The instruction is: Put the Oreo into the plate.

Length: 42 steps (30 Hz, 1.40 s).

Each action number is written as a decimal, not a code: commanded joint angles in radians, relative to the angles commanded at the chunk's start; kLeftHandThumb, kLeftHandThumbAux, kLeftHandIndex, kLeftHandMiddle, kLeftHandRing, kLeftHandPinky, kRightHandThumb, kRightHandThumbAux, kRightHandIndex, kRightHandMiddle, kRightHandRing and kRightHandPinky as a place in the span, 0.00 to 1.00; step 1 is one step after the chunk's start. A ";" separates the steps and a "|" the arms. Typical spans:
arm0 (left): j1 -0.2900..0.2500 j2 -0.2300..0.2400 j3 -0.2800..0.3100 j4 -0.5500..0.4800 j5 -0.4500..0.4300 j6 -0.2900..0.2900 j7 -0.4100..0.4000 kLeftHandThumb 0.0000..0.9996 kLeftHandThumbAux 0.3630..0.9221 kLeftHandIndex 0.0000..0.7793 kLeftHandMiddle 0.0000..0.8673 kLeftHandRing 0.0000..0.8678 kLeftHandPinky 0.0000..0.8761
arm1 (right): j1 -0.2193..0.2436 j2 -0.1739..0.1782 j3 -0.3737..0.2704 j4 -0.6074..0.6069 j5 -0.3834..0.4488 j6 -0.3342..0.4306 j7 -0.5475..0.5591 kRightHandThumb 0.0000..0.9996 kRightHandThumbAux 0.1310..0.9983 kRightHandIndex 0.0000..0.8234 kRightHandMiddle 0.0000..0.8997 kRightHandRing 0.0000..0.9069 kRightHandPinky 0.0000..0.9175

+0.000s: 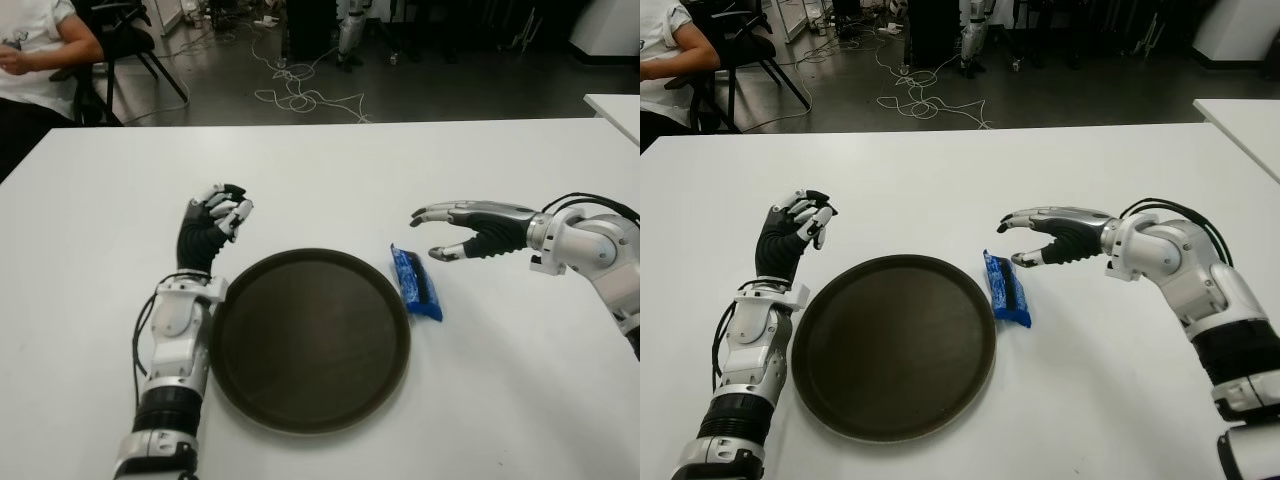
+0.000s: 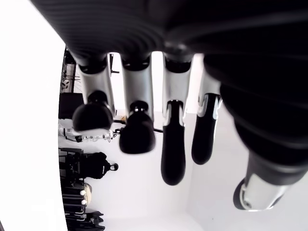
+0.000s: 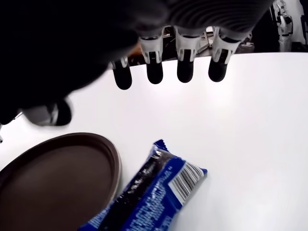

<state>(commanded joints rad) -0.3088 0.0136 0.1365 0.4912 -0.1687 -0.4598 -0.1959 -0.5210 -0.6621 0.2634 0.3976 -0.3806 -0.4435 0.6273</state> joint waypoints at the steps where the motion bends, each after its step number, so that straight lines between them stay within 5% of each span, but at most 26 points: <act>1: 0.000 0.000 0.000 0.000 0.001 -0.001 0.001 0.86 0.53 0.55 0.61 0.90 0.94 | -0.001 0.004 0.000 0.009 -0.003 -0.003 -0.009 0.29 0.31 0.00 0.00 0.00 0.00; 11: -0.003 0.002 -0.002 0.009 0.008 -0.014 0.003 0.86 0.53 0.54 0.63 0.90 0.93 | 0.012 0.009 -0.004 -0.040 -0.037 0.109 -0.053 0.03 0.41 0.00 0.00 0.00 0.00; 20: -0.002 0.004 -0.004 0.003 0.007 -0.003 0.001 0.86 0.53 0.54 0.61 0.90 0.95 | 0.021 -0.004 0.007 -0.089 -0.085 0.178 -0.046 0.00 0.46 0.00 0.00 0.00 0.00; 42: 0.000 0.002 -0.006 -0.005 0.009 -0.002 0.000 0.86 0.53 0.54 0.61 0.91 0.94 | 0.018 -0.010 0.018 -0.106 -0.092 0.185 -0.024 0.00 0.49 0.00 0.00 0.00 0.00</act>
<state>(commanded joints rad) -0.3085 0.0156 0.1305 0.4863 -0.1601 -0.4621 -0.1962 -0.5030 -0.6718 0.2818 0.2913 -0.4722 -0.2581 0.6029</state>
